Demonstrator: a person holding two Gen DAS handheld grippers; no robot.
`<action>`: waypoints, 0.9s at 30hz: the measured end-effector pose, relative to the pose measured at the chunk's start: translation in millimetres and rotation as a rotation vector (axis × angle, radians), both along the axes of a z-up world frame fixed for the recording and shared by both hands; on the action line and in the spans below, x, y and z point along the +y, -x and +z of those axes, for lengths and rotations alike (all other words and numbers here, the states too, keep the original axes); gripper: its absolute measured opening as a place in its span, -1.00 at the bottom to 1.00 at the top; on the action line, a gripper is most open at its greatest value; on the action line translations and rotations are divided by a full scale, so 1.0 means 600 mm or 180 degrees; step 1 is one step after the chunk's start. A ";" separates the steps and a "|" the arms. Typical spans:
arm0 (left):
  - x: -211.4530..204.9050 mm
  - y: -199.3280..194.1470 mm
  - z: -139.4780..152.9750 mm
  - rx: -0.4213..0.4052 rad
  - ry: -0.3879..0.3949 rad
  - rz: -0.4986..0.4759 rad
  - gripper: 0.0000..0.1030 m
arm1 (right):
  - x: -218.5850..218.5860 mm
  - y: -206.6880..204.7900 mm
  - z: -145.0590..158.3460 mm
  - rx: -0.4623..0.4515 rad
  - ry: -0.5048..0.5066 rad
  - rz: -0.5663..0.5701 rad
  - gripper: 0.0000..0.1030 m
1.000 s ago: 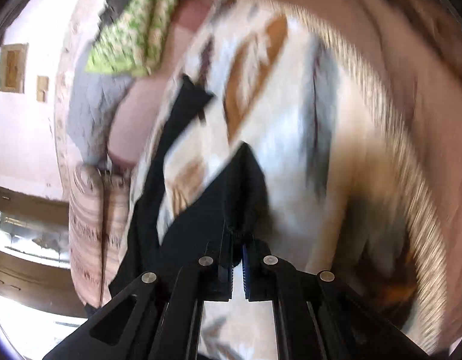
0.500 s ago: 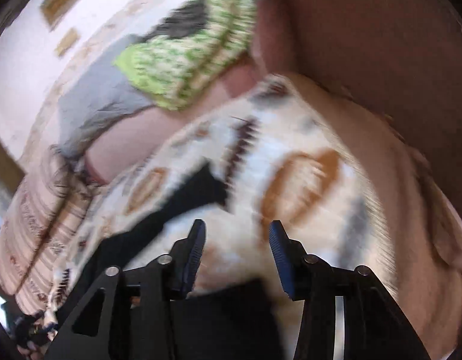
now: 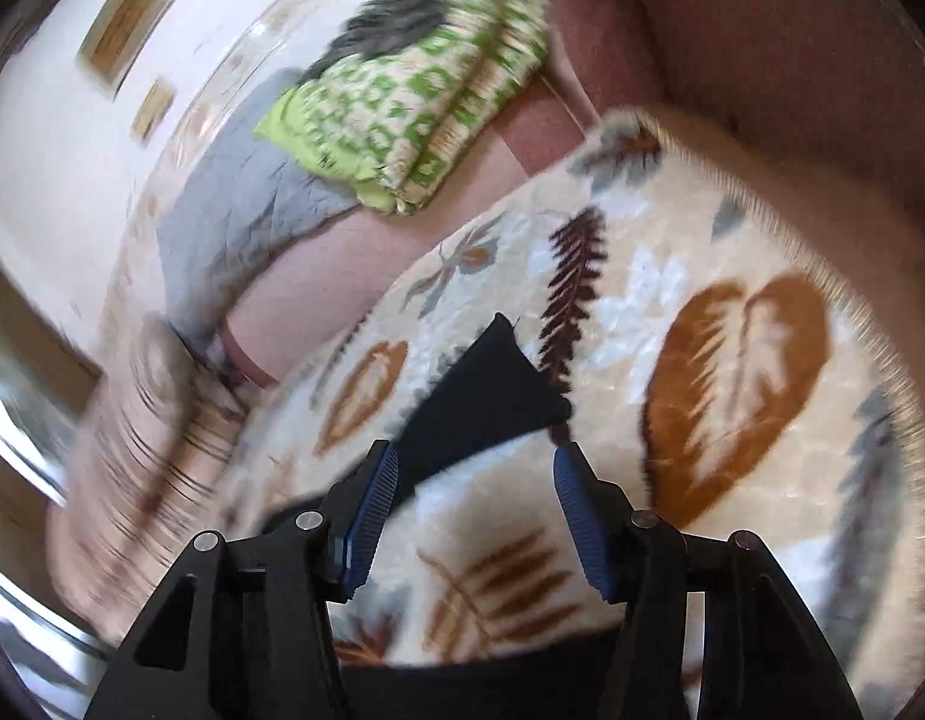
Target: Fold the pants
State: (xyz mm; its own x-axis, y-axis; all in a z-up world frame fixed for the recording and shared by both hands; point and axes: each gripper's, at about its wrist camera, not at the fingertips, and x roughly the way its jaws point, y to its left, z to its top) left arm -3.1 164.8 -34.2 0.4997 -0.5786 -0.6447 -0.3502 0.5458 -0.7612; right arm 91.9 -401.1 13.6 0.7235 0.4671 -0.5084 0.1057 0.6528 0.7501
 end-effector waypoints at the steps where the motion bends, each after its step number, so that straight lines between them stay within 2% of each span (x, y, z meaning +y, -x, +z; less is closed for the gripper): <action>1: 0.004 0.005 0.002 -0.0051 0.0020 0.0072 -0.95 | -0.011 -0.014 -0.019 0.0014 -0.0337 0.0032 0.11; 3: 0.012 0.007 0.013 -0.0151 0.0025 0.0109 -0.95 | -0.021 -0.047 -0.061 0.0159 -0.0876 0.0141 0.12; 4: 0.017 0.008 0.027 -0.0251 0.0014 0.0135 -0.95 | -0.022 -0.060 -0.075 0.0240 -0.0945 0.0168 0.12; 6: 0.027 -0.003 0.048 -0.0386 0.0032 0.0143 -0.95 | -0.025 -0.075 -0.090 0.0401 -0.0752 0.0043 0.12; 9: 0.043 -0.012 0.072 -0.0515 0.0024 0.0208 -0.95 | -0.031 -0.096 -0.113 0.0543 -0.0758 -0.0076 0.12; 11: 0.056 -0.015 0.087 -0.0638 0.0026 0.0281 -0.95 | -0.028 -0.113 -0.125 0.0684 -0.0584 -0.0111 0.08; 15: 0.076 -0.027 0.112 -0.0768 -0.0014 0.0387 -0.95 | 0.005 -0.147 -0.103 0.0513 0.0068 0.0162 0.06; 16: 0.081 -0.032 0.113 -0.0767 -0.0019 0.0417 -0.95 | 0.012 -0.151 -0.102 0.0514 0.0187 0.0258 -0.06; 17: 0.082 -0.039 0.117 -0.0772 -0.0021 0.0432 -0.95 | 0.011 -0.153 -0.106 0.0539 0.0185 0.0319 -0.75; 18: 0.083 -0.042 0.121 -0.0783 -0.0034 0.0440 -0.95 | 0.008 -0.150 -0.104 0.0545 0.0121 0.0340 -0.82; 22: 0.130 -0.062 0.137 -0.0908 -0.0211 0.0625 -0.95 | -0.023 -0.106 -0.044 0.0242 -0.0217 0.0227 -0.83; 25: 0.166 -0.091 0.136 -0.0893 -0.0334 0.0750 -0.95 | -0.044 -0.053 -0.007 0.0057 -0.0420 0.0339 -0.83; 27: 0.190 -0.117 0.122 -0.0834 -0.0369 0.0796 -0.95 | -0.053 -0.028 0.001 0.0022 -0.0392 0.0373 -0.83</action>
State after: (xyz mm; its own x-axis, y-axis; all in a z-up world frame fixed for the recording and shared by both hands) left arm 66.9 278.9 38.8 0.7727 -0.3487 -0.5304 -0.2852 0.5557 -0.7809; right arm 108.8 -432.7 14.1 0.6570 0.6071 -0.4469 0.0397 0.5640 0.8248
